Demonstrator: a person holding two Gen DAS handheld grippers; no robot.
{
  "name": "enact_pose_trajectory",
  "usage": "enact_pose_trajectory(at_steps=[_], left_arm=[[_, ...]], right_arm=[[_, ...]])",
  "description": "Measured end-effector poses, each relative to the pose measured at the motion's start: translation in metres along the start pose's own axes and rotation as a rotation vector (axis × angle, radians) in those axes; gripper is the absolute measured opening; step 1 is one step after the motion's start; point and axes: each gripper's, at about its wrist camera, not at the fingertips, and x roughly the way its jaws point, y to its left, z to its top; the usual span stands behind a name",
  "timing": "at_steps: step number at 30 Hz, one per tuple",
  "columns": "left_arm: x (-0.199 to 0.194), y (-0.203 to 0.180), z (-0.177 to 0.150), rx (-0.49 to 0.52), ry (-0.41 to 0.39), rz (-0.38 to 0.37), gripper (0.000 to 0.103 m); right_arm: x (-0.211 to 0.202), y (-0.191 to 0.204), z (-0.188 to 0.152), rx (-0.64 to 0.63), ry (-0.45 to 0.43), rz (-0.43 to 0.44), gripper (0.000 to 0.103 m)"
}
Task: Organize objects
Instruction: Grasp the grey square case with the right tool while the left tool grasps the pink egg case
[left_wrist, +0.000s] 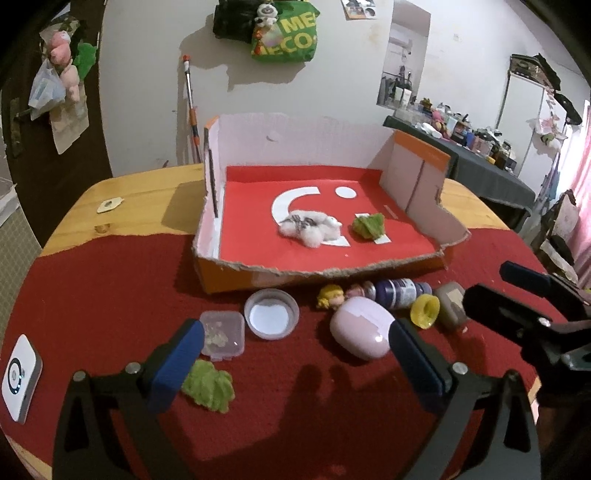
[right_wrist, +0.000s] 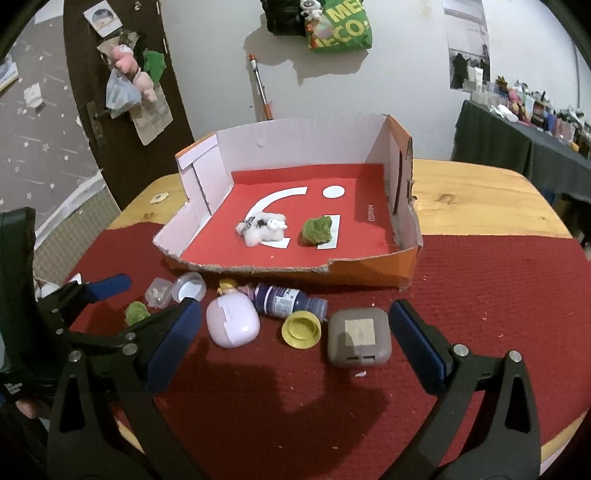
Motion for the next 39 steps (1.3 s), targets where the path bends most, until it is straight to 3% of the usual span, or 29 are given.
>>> enact_pose_trajectory(at_steps=[2,3,6,11,23,36,39], left_arm=[[0.000,-0.004,-0.003,0.012,0.005,-0.012,0.095],[0.001,-0.006,-0.005,0.018,0.010,-0.019,0.090],[0.005,-0.012,-0.009,0.032,0.038,-0.051,0.078],[0.013,-0.022,-0.014,0.043,0.073,-0.102,0.074],[0.032,-0.024,-0.019,0.036,0.128,-0.119,0.074],[0.044,-0.029,-0.011,0.055,0.122,-0.126,0.074],[0.046,-0.031,-0.009,0.063,0.121,-0.134,0.066]], right_arm=[[-0.001,0.000,-0.003,-0.008,-0.001,-0.015,0.095],[-0.001,-0.001,-0.003,-0.007,-0.001,-0.020,0.081],[0.001,-0.008,-0.006,0.017,0.019,-0.027,0.056],[0.009,-0.018,-0.015,0.022,0.057,-0.065,0.055],[0.032,-0.037,-0.030,0.043,0.124,-0.114,0.055],[0.047,-0.039,-0.029,0.035,0.148,-0.111,0.049],[0.048,-0.040,-0.028,0.043,0.145,-0.106,0.049]])
